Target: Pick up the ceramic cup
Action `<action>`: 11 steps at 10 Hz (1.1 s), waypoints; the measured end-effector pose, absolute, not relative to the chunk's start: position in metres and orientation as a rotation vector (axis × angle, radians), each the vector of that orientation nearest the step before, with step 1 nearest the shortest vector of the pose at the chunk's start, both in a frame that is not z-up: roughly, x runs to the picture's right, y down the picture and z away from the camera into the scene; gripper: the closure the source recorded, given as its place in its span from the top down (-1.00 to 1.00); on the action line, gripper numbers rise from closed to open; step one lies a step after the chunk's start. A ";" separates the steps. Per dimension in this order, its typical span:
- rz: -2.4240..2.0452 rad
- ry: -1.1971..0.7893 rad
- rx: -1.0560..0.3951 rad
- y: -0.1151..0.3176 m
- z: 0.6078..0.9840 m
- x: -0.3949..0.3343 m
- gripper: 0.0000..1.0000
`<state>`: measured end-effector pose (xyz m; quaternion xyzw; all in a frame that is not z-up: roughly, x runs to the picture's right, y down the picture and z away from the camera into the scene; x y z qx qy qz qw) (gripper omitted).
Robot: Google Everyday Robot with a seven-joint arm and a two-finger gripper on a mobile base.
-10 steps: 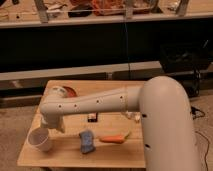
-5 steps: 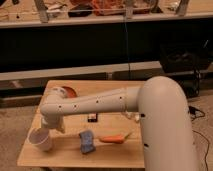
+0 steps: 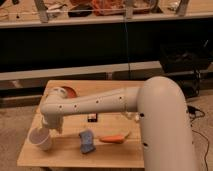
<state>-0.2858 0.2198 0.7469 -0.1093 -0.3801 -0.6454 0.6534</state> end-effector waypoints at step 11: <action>-1.476 -0.845 -0.223 0.159 0.713 -0.260 -0.98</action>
